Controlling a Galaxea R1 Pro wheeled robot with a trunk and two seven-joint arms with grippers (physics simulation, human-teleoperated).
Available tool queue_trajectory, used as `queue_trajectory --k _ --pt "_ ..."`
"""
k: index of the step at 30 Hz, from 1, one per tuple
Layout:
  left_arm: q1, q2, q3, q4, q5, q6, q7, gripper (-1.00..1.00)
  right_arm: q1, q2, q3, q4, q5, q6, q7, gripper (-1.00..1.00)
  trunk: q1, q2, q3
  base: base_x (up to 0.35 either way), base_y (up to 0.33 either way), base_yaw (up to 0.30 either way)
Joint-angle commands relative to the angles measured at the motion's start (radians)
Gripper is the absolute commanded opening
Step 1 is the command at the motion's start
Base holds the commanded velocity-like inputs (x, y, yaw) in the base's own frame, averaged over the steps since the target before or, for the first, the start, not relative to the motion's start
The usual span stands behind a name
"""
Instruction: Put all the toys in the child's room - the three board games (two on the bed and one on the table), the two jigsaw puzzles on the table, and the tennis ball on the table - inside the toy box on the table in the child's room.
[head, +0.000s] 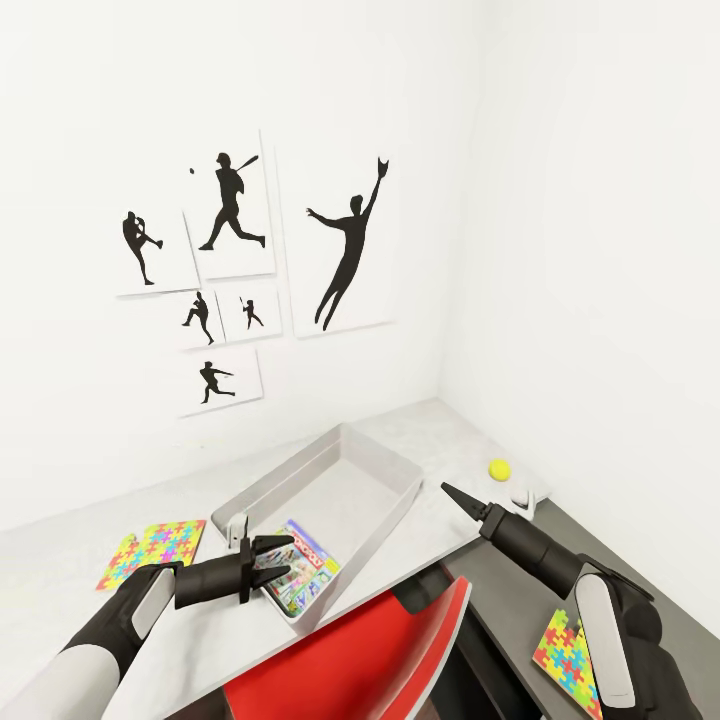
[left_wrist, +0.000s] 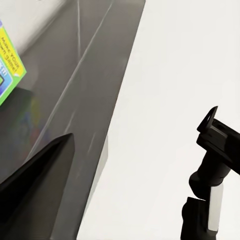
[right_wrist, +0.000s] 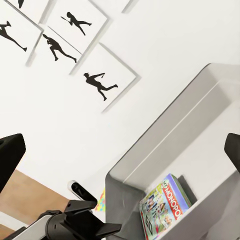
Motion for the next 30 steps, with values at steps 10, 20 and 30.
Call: queue_trajectory --k 10,20,30 --pt "-0.001 0.003 -0.002 -0.011 0.035 0.003 -0.009 1.00 -0.001 0.001 -0.002 0.000 -0.001 0.005 0.003 1.00 0.001 -0.002 -0.002 0.000 0.000 0.000" --pt "0.001 0.010 -0.013 -0.088 0.043 0.003 -0.040 1.00 -0.001 0.001 -0.002 0.001 -0.001 0.005 0.003 1.00 0.001 -0.002 -0.002 0.000 0.000 0.000" --pt "0.026 0.043 -0.021 -0.371 0.041 0.003 -0.101 1.00 -0.001 0.001 -0.002 0.001 -0.001 0.005 0.003 1.00 0.001 -0.002 -0.002 0.000 0.000 0.000"
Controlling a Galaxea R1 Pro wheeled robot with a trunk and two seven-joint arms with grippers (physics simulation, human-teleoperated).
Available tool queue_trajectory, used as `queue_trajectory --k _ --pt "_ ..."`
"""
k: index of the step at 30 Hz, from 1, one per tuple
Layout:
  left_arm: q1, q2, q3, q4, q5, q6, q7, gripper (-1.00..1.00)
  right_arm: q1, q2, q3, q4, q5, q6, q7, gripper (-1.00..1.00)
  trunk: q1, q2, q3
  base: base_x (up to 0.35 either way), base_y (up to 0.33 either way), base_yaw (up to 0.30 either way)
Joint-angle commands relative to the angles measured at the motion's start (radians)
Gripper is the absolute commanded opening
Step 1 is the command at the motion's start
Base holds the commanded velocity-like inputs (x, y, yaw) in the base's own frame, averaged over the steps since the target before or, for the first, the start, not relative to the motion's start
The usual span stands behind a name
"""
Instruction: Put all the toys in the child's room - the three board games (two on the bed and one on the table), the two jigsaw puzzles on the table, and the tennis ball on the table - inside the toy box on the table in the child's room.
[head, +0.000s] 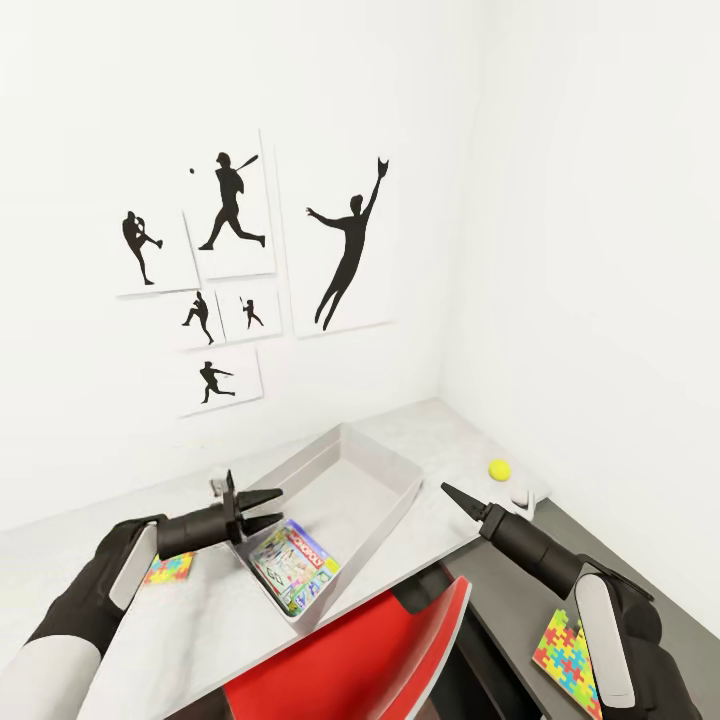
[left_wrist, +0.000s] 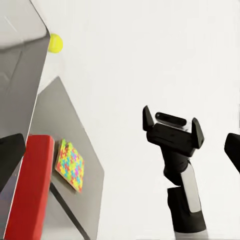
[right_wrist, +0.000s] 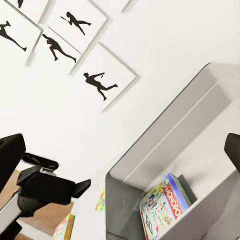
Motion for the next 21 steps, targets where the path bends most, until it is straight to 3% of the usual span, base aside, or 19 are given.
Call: queue_trajectory --k 1,5,11,14,15,21 --pt "0.004 0.002 0.000 -0.013 -0.002 0.005 -0.011 1.00 -0.001 0.001 -0.002 0.000 -0.001 0.005 0.003 1.00 0.001 -0.002 -0.002 0.000 0.000 0.000" --pt "0.026 0.005 0.000 -0.067 -0.005 0.005 -0.047 1.00 -0.001 0.001 -0.002 0.000 -0.001 0.005 0.003 1.00 0.001 -0.002 -0.002 0.000 0.000 0.000" --pt "0.096 0.009 0.000 -0.218 -0.008 0.005 -0.100 1.00 -0.001 0.002 -0.002 0.000 0.000 0.004 -0.001 1.00 0.001 -0.002 -0.002 0.000 0.000 0.000" --pt "0.142 0.031 0.001 -0.297 -0.009 0.005 -0.111 1.00 -0.001 0.002 -0.002 0.000 0.001 0.004 -0.003 1.00 0.001 -0.002 -0.002 0.000 0.000 0.000" --pt "0.165 0.052 0.003 -0.330 -0.007 0.005 -0.119 1.00 -0.001 0.002 -0.002 0.000 0.003 0.004 -0.003 1.00 0.001 -0.002 -0.002 0.000 0.000 0.000" --pt "0.197 0.085 0.036 -0.347 -0.041 -0.029 -0.152 1.00 0.002 0.031 -0.016 0.013 0.003 -0.008 0.026 1.00 0.001 -0.002 -0.002 0.000 0.000 0.000"
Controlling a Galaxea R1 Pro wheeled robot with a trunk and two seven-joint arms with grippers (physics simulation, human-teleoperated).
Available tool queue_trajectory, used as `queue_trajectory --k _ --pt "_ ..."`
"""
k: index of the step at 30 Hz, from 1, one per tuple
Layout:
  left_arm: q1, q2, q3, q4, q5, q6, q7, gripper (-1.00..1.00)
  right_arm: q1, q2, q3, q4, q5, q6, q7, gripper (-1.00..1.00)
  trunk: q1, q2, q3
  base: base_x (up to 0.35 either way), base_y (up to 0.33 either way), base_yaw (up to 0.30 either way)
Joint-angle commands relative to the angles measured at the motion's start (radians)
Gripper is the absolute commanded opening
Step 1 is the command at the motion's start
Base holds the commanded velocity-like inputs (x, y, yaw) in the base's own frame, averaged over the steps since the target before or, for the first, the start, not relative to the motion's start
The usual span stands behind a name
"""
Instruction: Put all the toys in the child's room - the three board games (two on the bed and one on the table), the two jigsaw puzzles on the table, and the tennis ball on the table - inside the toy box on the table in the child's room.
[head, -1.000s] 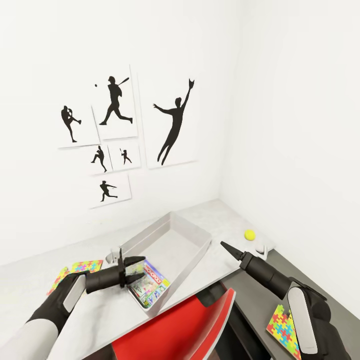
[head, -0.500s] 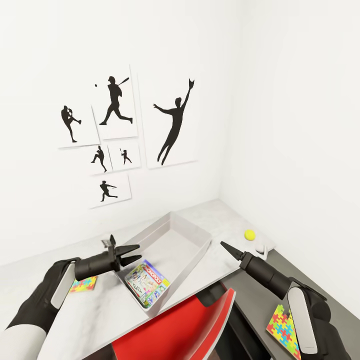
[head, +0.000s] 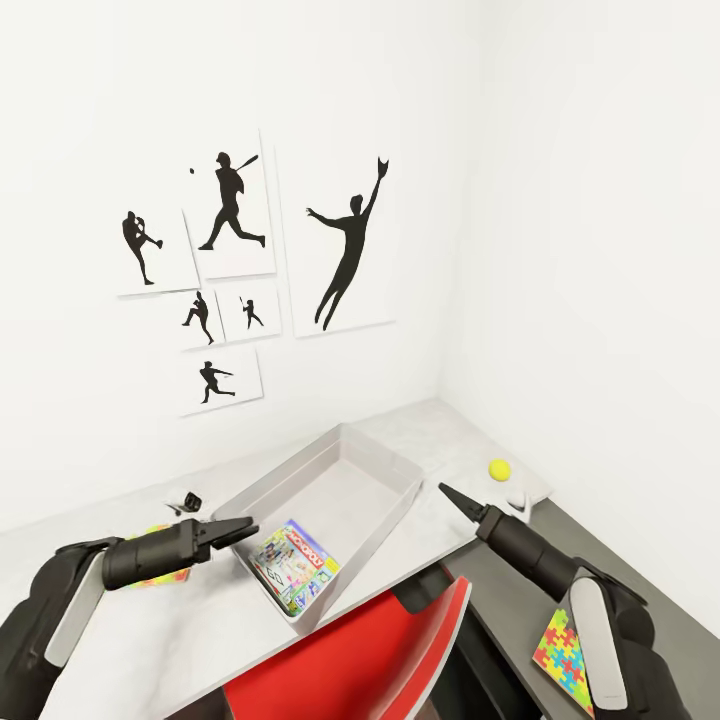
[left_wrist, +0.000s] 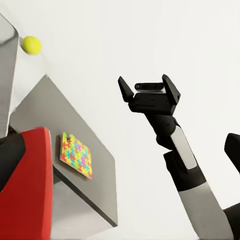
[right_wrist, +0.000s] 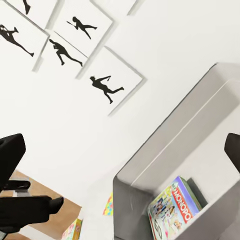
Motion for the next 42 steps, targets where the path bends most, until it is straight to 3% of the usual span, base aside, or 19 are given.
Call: queue_trajectory --k 1,3,14,31,42 --pt "-0.004 0.006 0.006 0.004 -0.003 0.011 -0.007 1.00 -0.002 0.000 0.001 -0.001 -0.003 0.006 -0.003 1.00 0.001 -0.002 -0.002 0.000 0.000 0.000" --pt "-0.014 0.017 0.017 0.006 -0.011 0.017 0.003 1.00 -0.002 0.001 0.002 -0.001 -0.006 0.006 -0.012 1.00 0.001 -0.002 -0.002 0.000 0.000 0.000" --pt "-0.029 0.079 -0.002 0.009 -0.002 0.027 0.058 1.00 -0.002 0.002 0.004 -0.001 -0.024 0.005 -0.017 1.00 0.001 -0.002 -0.002 0.000 0.000 -0.001" --pt "-0.030 0.084 -0.006 0.009 0.000 0.031 0.061 1.00 -0.002 0.002 0.005 -0.001 -0.025 0.005 -0.016 1.00 0.001 -0.002 0.014 -0.004 0.000 -0.156" --pt "-0.030 0.085 -0.007 0.008 0.001 0.034 0.060 1.00 -0.002 0.002 0.005 -0.001 -0.025 0.005 -0.016 1.00 0.001 -0.002 0.027 -0.244 0.000 -0.212"
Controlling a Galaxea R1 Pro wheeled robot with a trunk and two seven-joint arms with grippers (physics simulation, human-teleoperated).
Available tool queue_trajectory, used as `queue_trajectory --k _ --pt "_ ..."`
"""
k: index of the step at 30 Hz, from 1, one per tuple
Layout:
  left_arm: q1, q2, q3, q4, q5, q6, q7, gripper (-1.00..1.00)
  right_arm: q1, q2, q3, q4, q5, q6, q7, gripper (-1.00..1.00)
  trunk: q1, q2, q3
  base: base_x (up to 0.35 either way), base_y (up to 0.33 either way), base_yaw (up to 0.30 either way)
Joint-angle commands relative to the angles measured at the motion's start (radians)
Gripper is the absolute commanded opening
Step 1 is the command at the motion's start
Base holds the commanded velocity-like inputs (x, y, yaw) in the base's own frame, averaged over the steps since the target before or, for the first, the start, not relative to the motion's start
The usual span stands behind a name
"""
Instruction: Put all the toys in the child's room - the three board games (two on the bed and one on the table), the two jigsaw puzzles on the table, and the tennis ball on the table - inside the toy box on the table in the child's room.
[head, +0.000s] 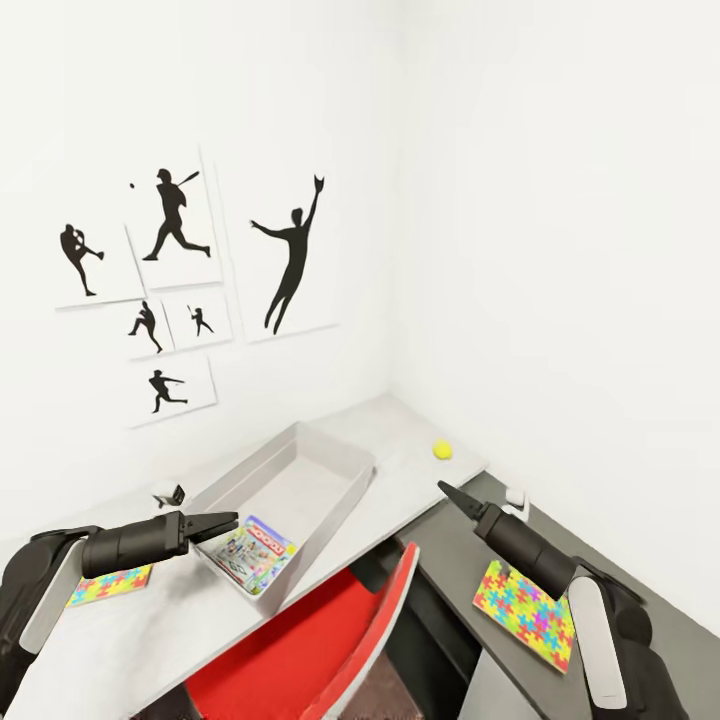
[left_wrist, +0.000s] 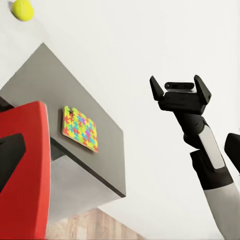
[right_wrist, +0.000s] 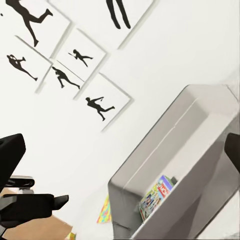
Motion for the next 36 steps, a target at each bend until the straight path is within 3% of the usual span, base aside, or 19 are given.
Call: queue_trajectory --k 1,17,36 --pt "-0.001 0.000 0.000 0.000 0.002 0.007 -0.002 1.00 -0.001 0.001 -0.002 0.000 -0.001 0.006 0.003 1.00 0.000 -0.002 -0.001 -0.229 0.000 -0.212" --pt "-0.001 0.001 0.000 0.000 0.002 0.009 -0.002 1.00 -0.001 0.001 -0.003 0.000 -0.001 0.006 0.003 1.00 0.000 -0.002 0.017 -0.126 0.000 -0.202" --pt "-0.001 0.000 0.000 0.000 0.002 0.009 -0.002 1.00 -0.001 0.001 -0.005 0.000 -0.001 0.006 0.003 1.00 0.000 -0.002 0.019 -0.041 0.000 -0.020"
